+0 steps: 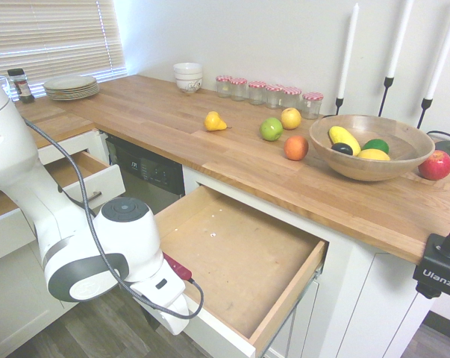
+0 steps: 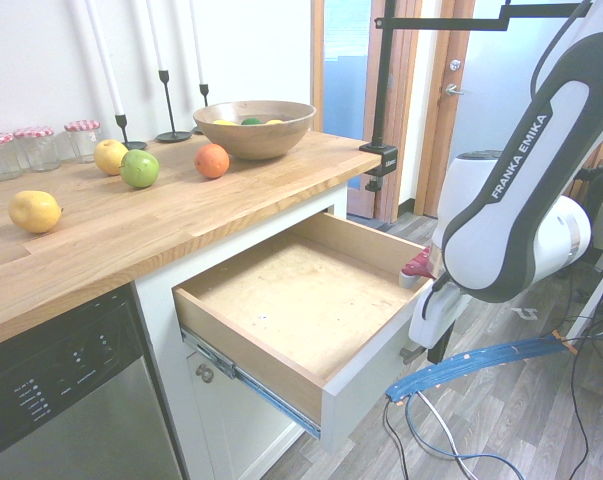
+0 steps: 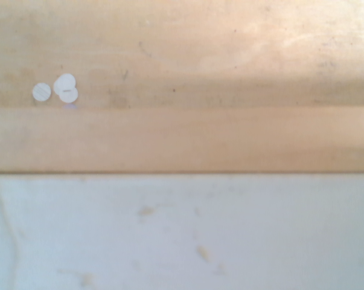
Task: Close the drawer
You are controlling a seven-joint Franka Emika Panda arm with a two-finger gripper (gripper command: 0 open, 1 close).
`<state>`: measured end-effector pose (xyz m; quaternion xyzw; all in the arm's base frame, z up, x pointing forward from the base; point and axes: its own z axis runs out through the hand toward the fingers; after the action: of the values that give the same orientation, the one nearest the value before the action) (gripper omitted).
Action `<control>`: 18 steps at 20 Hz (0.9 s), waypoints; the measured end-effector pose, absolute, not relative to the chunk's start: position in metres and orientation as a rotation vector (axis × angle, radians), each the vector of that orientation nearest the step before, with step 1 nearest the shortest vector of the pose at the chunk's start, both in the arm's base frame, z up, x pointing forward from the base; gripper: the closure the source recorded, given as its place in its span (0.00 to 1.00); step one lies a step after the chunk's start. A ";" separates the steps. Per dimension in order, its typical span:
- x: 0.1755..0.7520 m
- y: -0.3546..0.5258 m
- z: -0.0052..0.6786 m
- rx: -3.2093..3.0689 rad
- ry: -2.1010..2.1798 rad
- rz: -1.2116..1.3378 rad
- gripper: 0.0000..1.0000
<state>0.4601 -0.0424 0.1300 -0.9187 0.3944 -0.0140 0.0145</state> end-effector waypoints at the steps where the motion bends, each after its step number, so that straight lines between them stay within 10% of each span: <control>1: 0.464 -0.044 0.130 -2.859 1.230 -0.044 1.00; 18: 0.546 -0.042 0.134 -2.871 1.231 -0.036 1.00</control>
<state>0.5463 -0.0422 0.1335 -0.9190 0.3940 -0.0115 0.0089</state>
